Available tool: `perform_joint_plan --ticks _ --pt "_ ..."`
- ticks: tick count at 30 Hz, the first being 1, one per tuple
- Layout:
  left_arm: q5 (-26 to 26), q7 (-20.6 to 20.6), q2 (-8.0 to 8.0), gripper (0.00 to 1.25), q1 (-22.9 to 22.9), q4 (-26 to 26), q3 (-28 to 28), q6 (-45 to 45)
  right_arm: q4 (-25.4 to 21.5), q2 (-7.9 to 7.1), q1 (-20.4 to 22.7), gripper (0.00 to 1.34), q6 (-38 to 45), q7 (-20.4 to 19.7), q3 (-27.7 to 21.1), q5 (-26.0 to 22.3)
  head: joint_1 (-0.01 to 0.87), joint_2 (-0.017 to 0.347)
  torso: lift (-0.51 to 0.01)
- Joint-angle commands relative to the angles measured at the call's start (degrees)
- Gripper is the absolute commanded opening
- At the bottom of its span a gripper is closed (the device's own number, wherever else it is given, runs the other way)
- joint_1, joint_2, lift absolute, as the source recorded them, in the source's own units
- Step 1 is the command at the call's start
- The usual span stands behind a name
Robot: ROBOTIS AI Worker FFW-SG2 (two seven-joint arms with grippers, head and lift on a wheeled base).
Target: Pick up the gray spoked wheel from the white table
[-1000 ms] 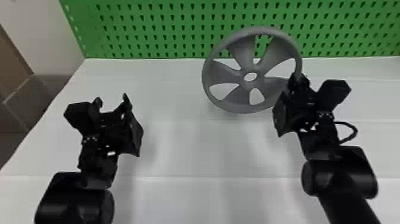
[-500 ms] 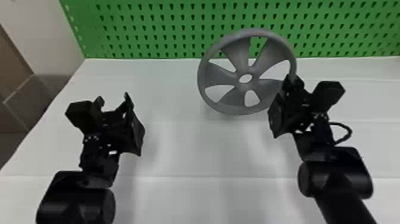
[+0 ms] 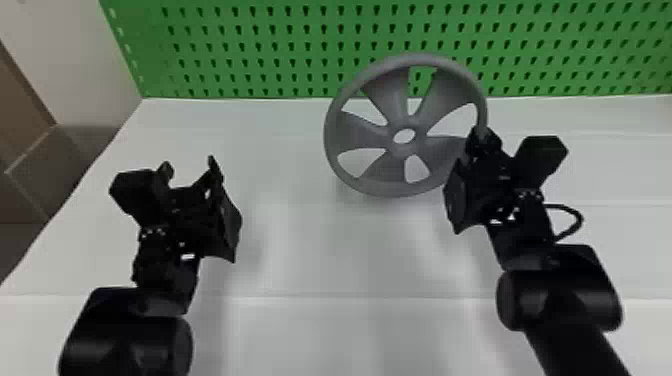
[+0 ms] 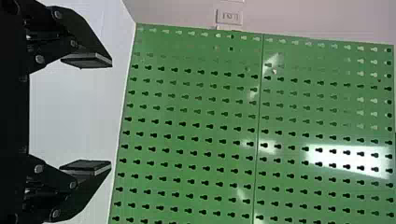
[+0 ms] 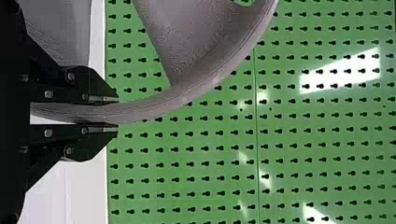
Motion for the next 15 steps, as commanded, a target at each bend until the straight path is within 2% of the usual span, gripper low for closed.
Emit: perform_joint_plan --ticks 1,15 --pt "-0.4 0.0 0.0 0.77 0.0 0.0 0.4 0.0 -0.1 0.44 -0.1 0.23 0.1 0.0 0.0 1.1 0.779 0.077 -0.077" --pt "-1.0 0.1 -0.18 0.77 0.0 0.0 0.8 0.1 -0.2 0.97 -0.4 0.23 0.1 0.0 -0.2 1.6 0.779 0.077 -0.077"
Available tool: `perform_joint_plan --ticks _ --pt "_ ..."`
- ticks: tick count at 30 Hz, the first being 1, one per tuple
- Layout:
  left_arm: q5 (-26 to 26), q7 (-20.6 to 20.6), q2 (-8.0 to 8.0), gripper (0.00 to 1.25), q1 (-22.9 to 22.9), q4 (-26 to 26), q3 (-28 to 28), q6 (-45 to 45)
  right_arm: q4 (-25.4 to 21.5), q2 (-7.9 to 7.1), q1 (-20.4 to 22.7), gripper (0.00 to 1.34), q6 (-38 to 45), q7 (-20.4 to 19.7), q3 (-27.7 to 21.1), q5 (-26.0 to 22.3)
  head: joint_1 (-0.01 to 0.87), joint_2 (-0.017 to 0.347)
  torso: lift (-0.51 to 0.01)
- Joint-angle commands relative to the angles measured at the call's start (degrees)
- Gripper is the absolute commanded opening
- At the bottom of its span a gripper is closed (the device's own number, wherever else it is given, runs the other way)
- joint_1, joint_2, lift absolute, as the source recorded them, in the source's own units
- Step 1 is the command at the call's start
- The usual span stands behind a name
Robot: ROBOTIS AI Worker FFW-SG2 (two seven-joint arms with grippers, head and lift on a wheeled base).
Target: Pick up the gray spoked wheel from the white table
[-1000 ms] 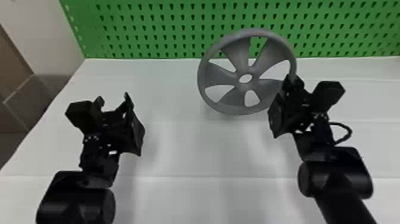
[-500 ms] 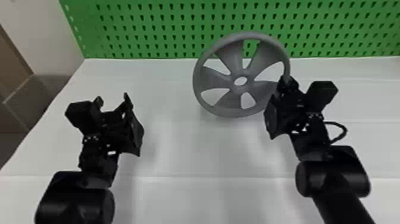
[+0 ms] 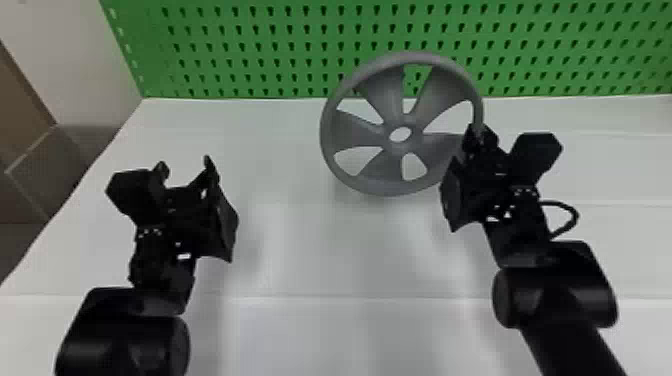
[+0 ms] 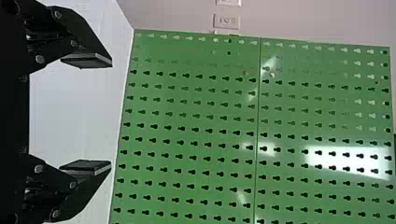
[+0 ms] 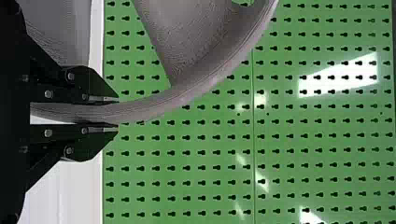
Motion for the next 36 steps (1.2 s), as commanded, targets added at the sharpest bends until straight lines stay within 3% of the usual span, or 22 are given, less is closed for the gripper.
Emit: perform_joint_plan --ticks 1,36 --pt "-0.2 0.0 -0.05 0.77 0.0 0.0 0.1 0.0 0.0 -0.04 0.0 0.23 0.0 0.0 0.1 0.0 0.779 0.077 -0.077" --pt "-0.3 0.0 -0.23 0.77 -0.1 0.0 0.1 0.2 0.0 0.31 -0.4 0.23 0.0 -0.1 0.6 0.0 0.779 0.077 -0.077"
